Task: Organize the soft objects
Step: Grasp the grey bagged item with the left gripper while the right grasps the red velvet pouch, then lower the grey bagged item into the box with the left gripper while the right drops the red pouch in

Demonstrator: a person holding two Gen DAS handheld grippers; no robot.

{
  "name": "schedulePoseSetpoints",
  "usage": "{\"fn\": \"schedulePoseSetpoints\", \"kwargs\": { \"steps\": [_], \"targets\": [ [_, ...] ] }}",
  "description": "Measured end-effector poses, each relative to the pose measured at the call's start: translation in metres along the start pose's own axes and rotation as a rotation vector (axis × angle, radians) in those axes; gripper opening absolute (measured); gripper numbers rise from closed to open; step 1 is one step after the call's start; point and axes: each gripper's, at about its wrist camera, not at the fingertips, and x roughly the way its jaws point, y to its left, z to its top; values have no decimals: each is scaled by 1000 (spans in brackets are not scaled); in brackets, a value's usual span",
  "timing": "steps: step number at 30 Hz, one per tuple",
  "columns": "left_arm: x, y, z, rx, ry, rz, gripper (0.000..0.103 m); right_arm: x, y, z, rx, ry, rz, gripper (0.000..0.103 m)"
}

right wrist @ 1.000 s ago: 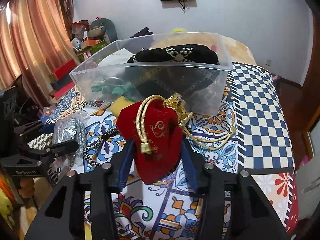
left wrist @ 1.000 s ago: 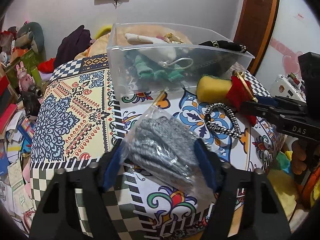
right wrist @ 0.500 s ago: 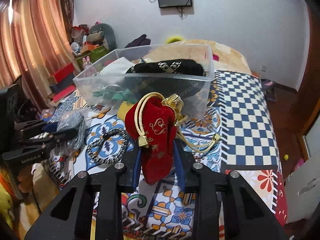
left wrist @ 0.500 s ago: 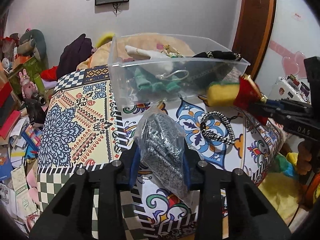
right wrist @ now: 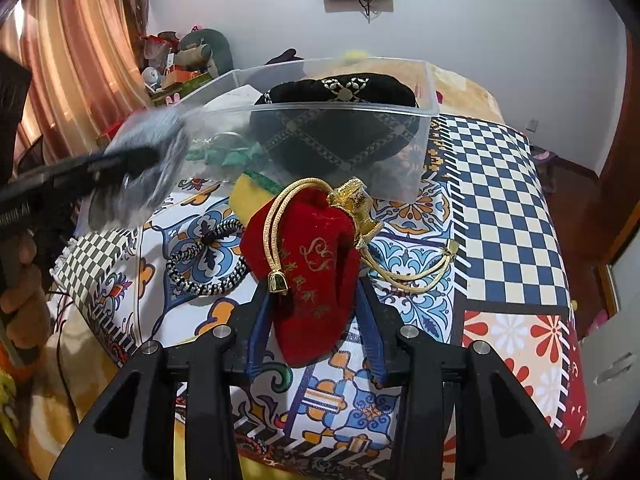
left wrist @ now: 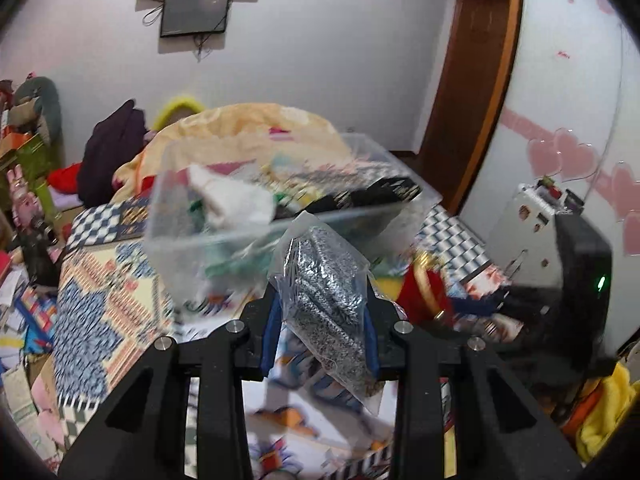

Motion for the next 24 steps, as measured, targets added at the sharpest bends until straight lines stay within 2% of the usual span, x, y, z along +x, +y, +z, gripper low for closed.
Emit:
{"fn": "schedulePoseSetpoints", "kwargs": {
  "steps": [4, 11, 20, 24],
  "targets": [
    [14, -15, 10, 29, -3, -30, 34, 0, 2, -2, -9, -1, 12, 37],
    [49, -17, 5, 40, 68, 1, 34, -10, 4, -4, -29, -30, 3, 37],
    [53, -18, 2, 51, 60, 5, 34, -32, -6, 1, -7, -91, -28, 32],
    [52, -15, 2, 41, 64, -1, 34, -25, -7, 0, 11, -62, 22, 32]
  ]
}}
